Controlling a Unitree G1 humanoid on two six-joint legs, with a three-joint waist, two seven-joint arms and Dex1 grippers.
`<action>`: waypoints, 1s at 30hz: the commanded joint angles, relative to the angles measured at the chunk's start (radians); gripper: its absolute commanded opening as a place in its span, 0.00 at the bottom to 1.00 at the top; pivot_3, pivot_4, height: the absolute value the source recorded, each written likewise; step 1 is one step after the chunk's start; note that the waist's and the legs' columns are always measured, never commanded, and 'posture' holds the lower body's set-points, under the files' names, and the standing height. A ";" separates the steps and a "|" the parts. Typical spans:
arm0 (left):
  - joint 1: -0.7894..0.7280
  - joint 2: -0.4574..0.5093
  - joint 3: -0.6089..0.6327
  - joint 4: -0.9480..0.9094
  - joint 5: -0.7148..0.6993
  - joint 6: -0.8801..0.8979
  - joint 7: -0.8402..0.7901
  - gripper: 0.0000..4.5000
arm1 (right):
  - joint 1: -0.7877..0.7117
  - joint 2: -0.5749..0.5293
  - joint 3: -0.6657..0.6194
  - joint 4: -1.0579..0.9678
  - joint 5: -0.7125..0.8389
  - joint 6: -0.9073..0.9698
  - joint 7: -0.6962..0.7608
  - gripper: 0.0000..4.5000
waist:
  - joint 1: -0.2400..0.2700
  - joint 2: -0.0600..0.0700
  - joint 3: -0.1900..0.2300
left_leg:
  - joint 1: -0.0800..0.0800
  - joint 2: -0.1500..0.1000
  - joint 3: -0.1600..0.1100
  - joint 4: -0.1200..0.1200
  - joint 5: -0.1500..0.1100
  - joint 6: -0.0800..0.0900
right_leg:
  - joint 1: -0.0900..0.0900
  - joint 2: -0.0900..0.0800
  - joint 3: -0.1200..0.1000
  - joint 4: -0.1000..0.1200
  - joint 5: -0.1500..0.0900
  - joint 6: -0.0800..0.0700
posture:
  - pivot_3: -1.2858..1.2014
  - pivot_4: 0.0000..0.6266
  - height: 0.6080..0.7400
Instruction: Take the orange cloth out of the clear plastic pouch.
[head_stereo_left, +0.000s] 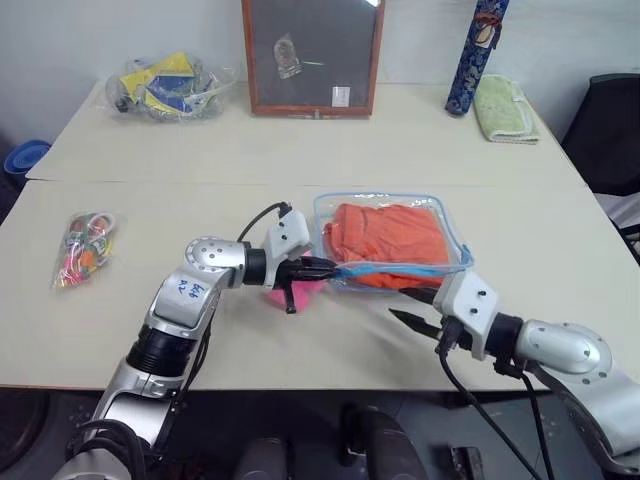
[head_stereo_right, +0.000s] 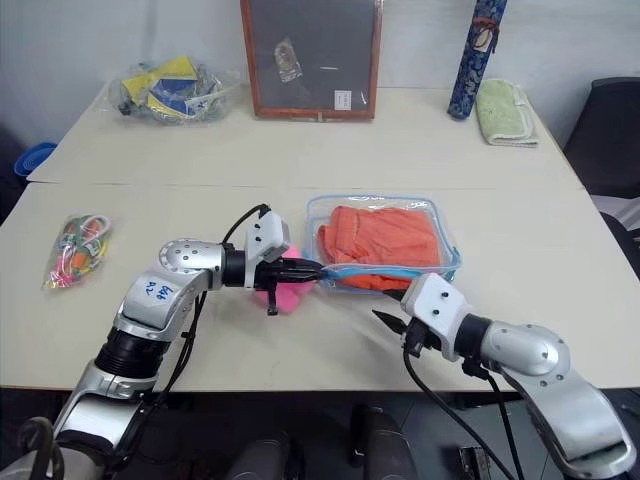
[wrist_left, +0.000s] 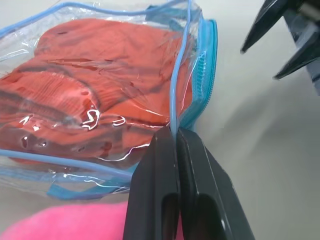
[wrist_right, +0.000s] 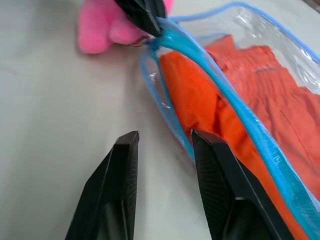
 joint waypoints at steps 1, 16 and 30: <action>0.002 0.003 0.011 -0.047 -0.024 0.008 0.016 0.00 | -0.040 0.020 -0.016 0.026 0.004 0.013 -0.018 0.50 | 0.000 0.000 0.000 | 0.000 0.000 0.000 0.000 0.000 0.000 | 0.000 0.000 0.000 0.000 0.000 0.000 | 0.52 0.24 1.00; 0.048 0.027 -0.024 -0.082 -0.009 -0.030 0.033 0.00 | -0.090 0.067 -0.050 0.184 -0.015 0.014 -0.050 0.62 | 0.000 0.000 0.000 | 0.000 0.000 0.000 0.000 0.000 0.000 | 0.000 0.000 0.000 0.000 0.000 0.000 | 0.52 0.24 1.00; 0.045 0.034 -0.031 -0.086 -0.011 -0.034 0.029 0.00 | -0.081 -0.039 0.118 0.337 -0.368 -0.280 -0.065 0.48 | -0.001 0.000 0.000 | 0.000 0.000 0.001 0.000 0.000 0.000 | 0.000 0.000 0.000 0.000 0.000 0.000 | 0.52 0.24 1.00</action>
